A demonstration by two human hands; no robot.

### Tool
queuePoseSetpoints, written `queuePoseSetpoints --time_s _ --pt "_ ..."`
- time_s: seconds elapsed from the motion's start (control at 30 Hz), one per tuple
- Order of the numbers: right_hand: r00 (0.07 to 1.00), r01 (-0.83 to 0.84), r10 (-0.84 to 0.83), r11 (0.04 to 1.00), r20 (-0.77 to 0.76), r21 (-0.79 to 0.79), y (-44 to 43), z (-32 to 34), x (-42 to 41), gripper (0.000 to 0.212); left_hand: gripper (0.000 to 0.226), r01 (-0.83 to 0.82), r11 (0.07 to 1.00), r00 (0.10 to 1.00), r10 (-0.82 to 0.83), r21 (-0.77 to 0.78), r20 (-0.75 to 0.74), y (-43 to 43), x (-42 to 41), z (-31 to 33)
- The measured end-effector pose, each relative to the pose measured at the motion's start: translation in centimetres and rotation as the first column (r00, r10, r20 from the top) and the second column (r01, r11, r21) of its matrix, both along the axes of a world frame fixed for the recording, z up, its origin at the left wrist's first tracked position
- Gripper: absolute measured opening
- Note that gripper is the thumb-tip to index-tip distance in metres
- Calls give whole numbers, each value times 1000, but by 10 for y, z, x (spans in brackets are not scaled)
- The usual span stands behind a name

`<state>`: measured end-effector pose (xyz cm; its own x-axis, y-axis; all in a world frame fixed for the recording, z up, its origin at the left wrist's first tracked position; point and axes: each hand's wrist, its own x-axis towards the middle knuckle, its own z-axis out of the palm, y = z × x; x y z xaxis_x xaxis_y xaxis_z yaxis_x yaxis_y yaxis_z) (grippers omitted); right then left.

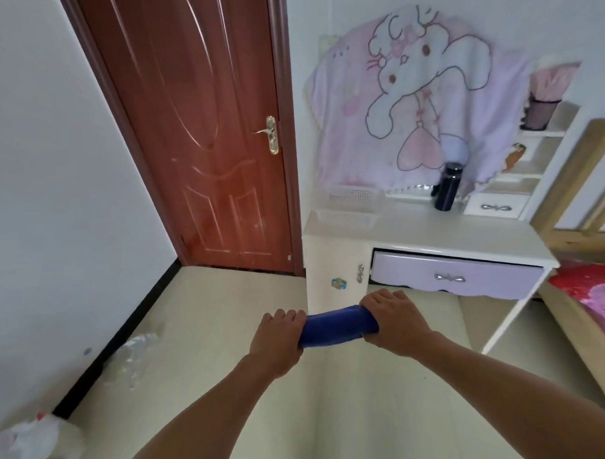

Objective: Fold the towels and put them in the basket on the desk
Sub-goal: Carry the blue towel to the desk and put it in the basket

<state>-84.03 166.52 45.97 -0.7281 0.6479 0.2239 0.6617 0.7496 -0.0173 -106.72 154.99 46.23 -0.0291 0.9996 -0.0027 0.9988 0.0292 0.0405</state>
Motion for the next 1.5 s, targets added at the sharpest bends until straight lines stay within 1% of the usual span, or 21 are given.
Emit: queuePoseSetpoints --time_s 0.03,0.17,0.27,0.4,0.53,0.6,0.63,0.73,0.77,0.8,0.87,0.93,1.0,1.07,1.13,1.17,1.2,1.27,1.33,1.4,1.5 --pt "1000 27 -27 999 6 17 26 7 -9 40 33 33 999 999 -32 23 -5 31 -13 8" --pt "992 106 -105 994 -70 -1 98 25 -30 37 32 101 993 995 -101 60 -4 122 -44 27" --pt "986 148 -151 988 -74 -38 147 21 -38 38 32 142 989 990 -143 50 12 181 -54 24" --pt "984 162 -167 983 -60 -83 215 11 -47 34 32 174 984 985 -175 45 14 255 -66 8" --pt "984 171 -177 976 -34 -133 306 4 -58 35 32 191 980 981 -192 57 6 343 -77 0" --pt "984 158 -170 972 -54 -176 356 4 -67 35 32 175 981 984 -178 80 30 390 -84 -1" --pt "984 150 -166 968 -61 -203 379 6 -72 35 32 163 982 986 -167 92 30 410 -87 0" --pt "979 151 -184 943 -87 -296 446 13 -87 39 31 109 991 988 -117 82 97 472 -98 2" --pt "974 158 -202 928 -102 -336 466 16 -92 41 32 76 994 986 -87 83 139 491 -102 2" --pt "967 159 -222 908 -123 -387 485 19 -97 42 33 35 998 976 -46 56 213 509 -105 2" --pt "953 170 -270 854 -141 -491 526 19 -106 42 34 -34 999 920 41 -25 390 544 -108 -4" --pt "935 190 -327 788 -138 -585 546 19 -111 42 38 -64 991 845 115 -114 522 559 -108 -4" --pt "907 185 -388 716 -164 -673 583 12 -121 42 40 -88 977 763 193 -196 617 587 -111 -14" --pt "868 176 -457 648 -194 -741 613 6 -132 45 40 -104 961 691 256 -257 676 613 -118 -24" --pt "833 177 -517 588 -199 -789 638 1 -147 48 39 -114 952 644 287 -282 709 635 -125 -33" --pt "822 173 -532 574 -203 -801 650 0 -155 47 39 -119 948 628 303 -296 716 645 -129 -38" --pt "819 177 -538 569 -200 -803 670 -4 -169 45 39 -127 941 606 324 -314 726 661 -138 -48" --pt "820 175 -532 583 -210 -793 682 -4 -182 38 43 -128 934 569 344 -333 747 669 -140 -51" --pt "829 211 -531 588 -176 -781 710 -15 -206 32 47 -119 925 537 366 -361 760 689 -151 -63" --pt "846 254 -520 586 -117 -770 735 -31 -228 27 48 -107 915 551 379 -388 743 708 -159 -76" --pt "878 295 -479 578 -23 -761 759 -64 -253 24 48 -98 891 629 400 -443 667 725 -167 -95"
